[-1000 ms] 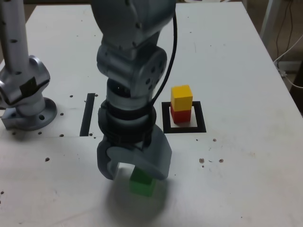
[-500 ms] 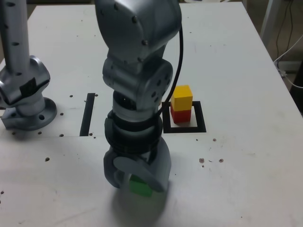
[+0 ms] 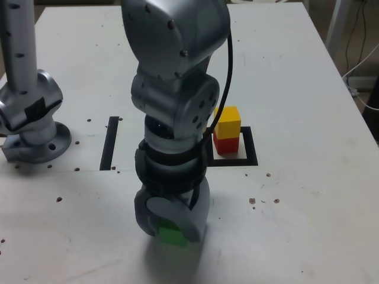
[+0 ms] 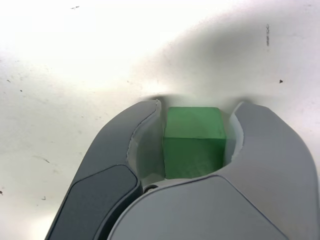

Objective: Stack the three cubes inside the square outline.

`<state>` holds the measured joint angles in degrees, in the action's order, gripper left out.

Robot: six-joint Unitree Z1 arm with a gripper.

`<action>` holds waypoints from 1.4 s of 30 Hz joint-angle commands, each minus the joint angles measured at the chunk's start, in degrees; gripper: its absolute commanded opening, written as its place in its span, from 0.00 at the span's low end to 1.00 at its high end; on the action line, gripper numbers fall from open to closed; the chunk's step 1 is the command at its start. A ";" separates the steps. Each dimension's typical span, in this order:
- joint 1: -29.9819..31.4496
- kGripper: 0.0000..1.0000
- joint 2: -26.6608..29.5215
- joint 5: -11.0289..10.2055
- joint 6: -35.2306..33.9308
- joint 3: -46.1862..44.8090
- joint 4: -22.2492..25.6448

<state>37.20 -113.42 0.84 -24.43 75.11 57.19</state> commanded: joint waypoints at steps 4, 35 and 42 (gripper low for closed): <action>-0.14 0.10 2.27 -0.81 0.09 0.26 2.76; -27.25 0.09 5.65 -5.25 10.47 24.70 26.44; -30.87 0.08 4.12 -5.23 12.43 24.36 25.81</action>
<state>7.00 -108.64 -4.36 -12.26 99.67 83.29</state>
